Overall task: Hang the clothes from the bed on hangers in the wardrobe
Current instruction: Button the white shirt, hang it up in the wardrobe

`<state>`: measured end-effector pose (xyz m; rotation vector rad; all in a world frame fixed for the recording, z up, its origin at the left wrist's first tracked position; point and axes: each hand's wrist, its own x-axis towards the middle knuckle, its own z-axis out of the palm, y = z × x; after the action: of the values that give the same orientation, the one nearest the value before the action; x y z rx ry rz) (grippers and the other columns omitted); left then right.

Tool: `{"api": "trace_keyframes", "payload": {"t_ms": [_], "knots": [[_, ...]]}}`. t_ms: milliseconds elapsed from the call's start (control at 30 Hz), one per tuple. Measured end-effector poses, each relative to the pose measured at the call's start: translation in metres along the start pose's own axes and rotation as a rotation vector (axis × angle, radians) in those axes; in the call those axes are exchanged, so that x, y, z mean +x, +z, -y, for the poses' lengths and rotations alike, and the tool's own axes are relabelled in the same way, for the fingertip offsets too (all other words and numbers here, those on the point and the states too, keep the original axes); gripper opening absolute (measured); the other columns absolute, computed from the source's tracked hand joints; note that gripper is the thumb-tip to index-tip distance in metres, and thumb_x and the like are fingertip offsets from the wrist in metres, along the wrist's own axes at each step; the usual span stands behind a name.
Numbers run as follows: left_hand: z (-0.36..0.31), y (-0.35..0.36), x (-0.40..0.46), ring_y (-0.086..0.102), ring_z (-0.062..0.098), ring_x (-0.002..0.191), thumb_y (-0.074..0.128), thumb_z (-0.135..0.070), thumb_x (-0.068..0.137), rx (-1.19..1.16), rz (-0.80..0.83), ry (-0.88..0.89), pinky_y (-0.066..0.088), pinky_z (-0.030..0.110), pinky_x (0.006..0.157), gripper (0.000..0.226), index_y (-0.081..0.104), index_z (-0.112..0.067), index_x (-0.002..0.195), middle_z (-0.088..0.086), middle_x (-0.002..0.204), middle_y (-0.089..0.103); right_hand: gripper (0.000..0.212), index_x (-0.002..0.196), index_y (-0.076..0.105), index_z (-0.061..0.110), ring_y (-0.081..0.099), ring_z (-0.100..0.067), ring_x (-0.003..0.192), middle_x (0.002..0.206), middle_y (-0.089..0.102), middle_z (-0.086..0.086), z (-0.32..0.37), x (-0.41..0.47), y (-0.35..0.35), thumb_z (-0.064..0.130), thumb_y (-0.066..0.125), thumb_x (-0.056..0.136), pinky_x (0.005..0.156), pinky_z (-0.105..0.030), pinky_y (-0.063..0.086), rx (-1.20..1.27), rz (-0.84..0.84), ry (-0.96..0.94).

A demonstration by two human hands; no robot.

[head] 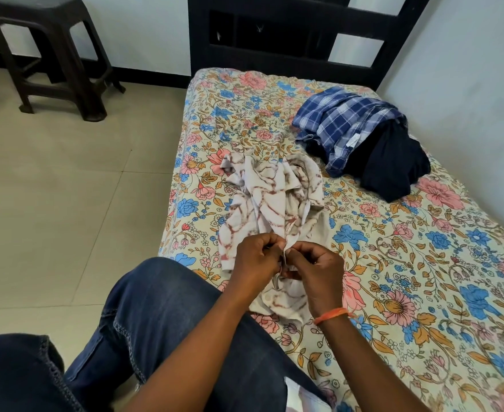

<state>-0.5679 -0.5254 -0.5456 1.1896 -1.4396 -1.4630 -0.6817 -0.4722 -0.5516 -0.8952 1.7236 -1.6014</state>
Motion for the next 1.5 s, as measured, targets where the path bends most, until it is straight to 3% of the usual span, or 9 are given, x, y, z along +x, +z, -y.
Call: {"api": "trace_keyframes", "payload": {"t_ms": [100,200,300,567,767,900,1067,1233,1500], "knots": [[-0.004,0.001,-0.001,0.068,0.026,0.062,0.060,-0.006,0.090,-0.014,-0.028,-0.031,0.059,0.047,0.062,0.030,0.072,-0.023,0.069,0.001,0.064,0.069,0.009,0.080,0.075,0.008,0.071,-0.033,0.062,0.068,0.072,-0.012,-0.005,0.003,0.000,0.000,0.075,0.081,0.056,-0.051,0.060,-0.098,-0.028,-0.040],[-0.008,0.001,-0.005,0.064,0.010,0.052,0.065,-0.007,0.084,0.009,-0.021,0.003,0.049,0.024,0.051,0.016,0.074,-0.013,0.073,-0.002,0.060,0.069,0.007,0.082,0.076,0.009,0.072,-0.032,0.066,0.072,0.073,-0.010,-0.011,0.005,0.000,0.002,0.078,0.080,0.053,-0.052,0.059,-0.127,-0.025,-0.058],[-0.009,0.002,-0.007,0.064,0.006,0.052,0.073,-0.013,0.082,0.022,-0.019,0.037,0.045,0.014,0.050,0.008,0.074,-0.008,0.076,0.002,0.064,0.071,0.010,0.080,0.076,0.018,0.072,-0.031,0.070,0.074,0.074,-0.003,-0.017,0.007,-0.002,0.009,0.079,0.081,0.059,-0.052,0.060,-0.171,-0.021,-0.082],[0.000,0.004,-0.001,0.065,0.002,0.063,0.067,-0.014,0.086,0.227,-0.017,0.151,0.044,0.009,0.056,0.012,0.075,-0.014,0.078,-0.004,0.070,0.071,0.011,0.082,0.075,0.016,0.072,-0.022,0.065,0.071,0.072,-0.001,-0.010,0.000,-0.002,0.005,0.077,0.083,0.054,-0.046,0.061,-0.194,-0.027,-0.136],[0.010,0.005,0.004,0.055,0.010,0.071,0.060,-0.012,0.092,0.435,-0.052,0.280,0.040,0.024,0.061,0.023,0.069,-0.008,0.071,0.001,0.068,0.064,0.012,0.078,0.075,0.014,0.070,-0.019,0.061,0.067,0.072,0.001,-0.009,-0.004,0.003,0.003,0.078,0.081,0.058,-0.048,0.060,-0.169,-0.031,-0.117],[0.009,0.004,0.008,0.056,-0.001,0.056,0.062,-0.013,0.091,0.296,-0.043,0.134,0.037,0.012,0.057,0.025,0.070,-0.017,0.068,-0.011,0.058,0.061,0.006,0.080,0.076,0.008,0.072,-0.034,0.065,0.069,0.073,-0.012,-0.008,-0.004,0.005,0.002,0.079,0.080,0.063,-0.049,0.062,-0.032,-0.021,-0.019],[0.017,-0.001,0.012,0.054,0.018,0.050,0.064,-0.011,0.093,-0.027,-0.015,-0.065,0.048,0.035,0.057,0.024,0.072,-0.010,0.070,0.007,0.055,0.063,0.014,0.092,0.072,-0.001,0.073,-0.037,0.073,0.079,0.073,-0.021,-0.004,-0.002,0.001,-0.001,0.078,0.079,0.064,-0.039,0.062,0.138,0.002,0.120],[0.017,0.004,0.012,0.041,-0.001,0.040,0.060,-0.013,0.095,0.098,0.034,-0.044,0.034,0.016,0.047,0.031,0.062,-0.014,0.064,-0.009,0.047,0.051,0.025,0.101,0.068,-0.004,0.073,-0.039,0.075,0.087,0.072,-0.025,-0.004,0.007,-0.004,-0.001,0.077,0.078,0.068,-0.040,0.062,0.192,0.068,0.236],[0.016,0.004,0.009,0.035,-0.003,0.036,0.054,-0.005,0.098,-0.062,0.095,-0.109,0.030,0.014,0.044,0.035,0.058,-0.012,0.065,-0.014,0.037,0.045,0.017,0.096,0.066,-0.003,0.068,-0.027,0.070,0.082,0.071,-0.018,-0.010,0.011,-0.002,-0.005,0.072,0.081,0.070,-0.040,0.061,0.330,0.079,0.329]]}}
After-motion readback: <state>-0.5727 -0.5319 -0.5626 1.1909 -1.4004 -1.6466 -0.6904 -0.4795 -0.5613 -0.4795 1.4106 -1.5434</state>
